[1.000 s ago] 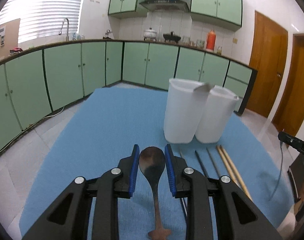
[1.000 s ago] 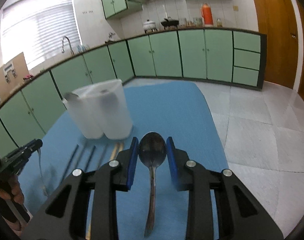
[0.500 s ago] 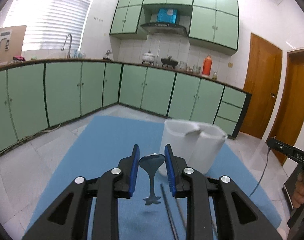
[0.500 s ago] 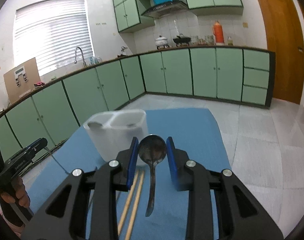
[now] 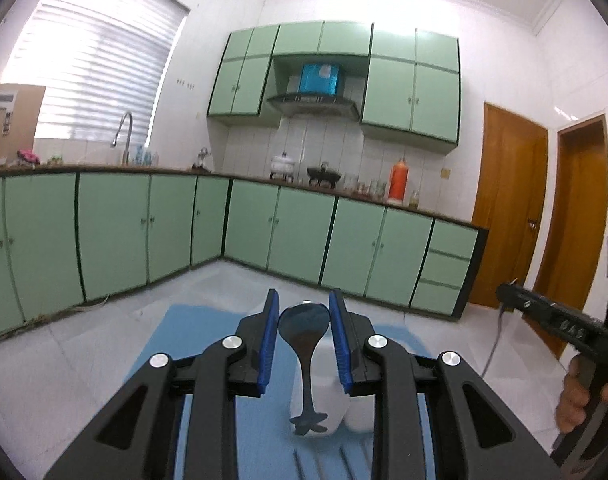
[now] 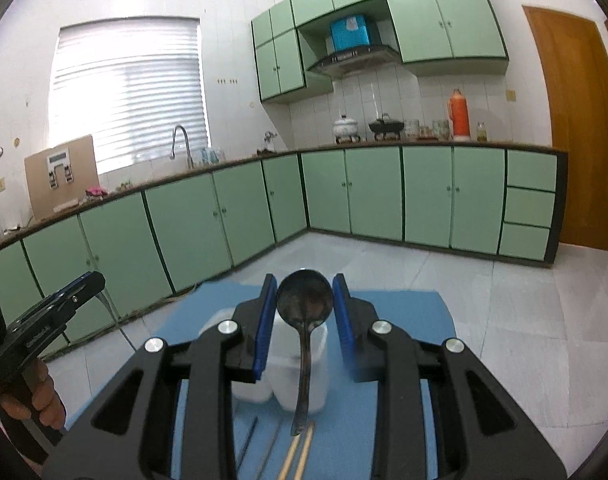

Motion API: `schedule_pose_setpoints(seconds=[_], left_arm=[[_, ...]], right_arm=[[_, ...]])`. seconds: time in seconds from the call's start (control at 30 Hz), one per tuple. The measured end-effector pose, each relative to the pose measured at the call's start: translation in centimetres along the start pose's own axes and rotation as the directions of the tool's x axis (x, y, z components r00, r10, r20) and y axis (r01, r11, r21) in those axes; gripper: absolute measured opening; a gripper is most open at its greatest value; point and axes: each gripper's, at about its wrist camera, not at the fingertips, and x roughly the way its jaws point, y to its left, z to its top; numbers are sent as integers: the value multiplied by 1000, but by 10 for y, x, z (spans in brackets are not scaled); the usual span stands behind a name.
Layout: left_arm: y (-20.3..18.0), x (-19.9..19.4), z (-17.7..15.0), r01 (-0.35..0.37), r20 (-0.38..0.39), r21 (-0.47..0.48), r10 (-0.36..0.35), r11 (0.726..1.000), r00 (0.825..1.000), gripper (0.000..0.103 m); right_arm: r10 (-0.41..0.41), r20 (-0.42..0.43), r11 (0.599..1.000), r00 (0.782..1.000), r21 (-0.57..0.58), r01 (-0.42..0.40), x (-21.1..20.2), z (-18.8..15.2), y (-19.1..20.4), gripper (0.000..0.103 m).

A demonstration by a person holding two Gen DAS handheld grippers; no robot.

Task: Organize utensils
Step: 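Carry both spoons over the white holder and open both tools to release them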

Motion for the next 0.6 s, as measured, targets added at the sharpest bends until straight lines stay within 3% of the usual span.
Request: schedule_pose_setpoints(seconds=[0.27,0.6], left_arm=[[-25,42,38,35,72,27,-37,999,997,25],[-30,125,-1,33,-70,38,-30,999,997,25]], right_arm=[[-27,50,1000,998,8,27,47,34,-1,27],[-61,-65,998,996,-7,61,125,-3,1,27]])
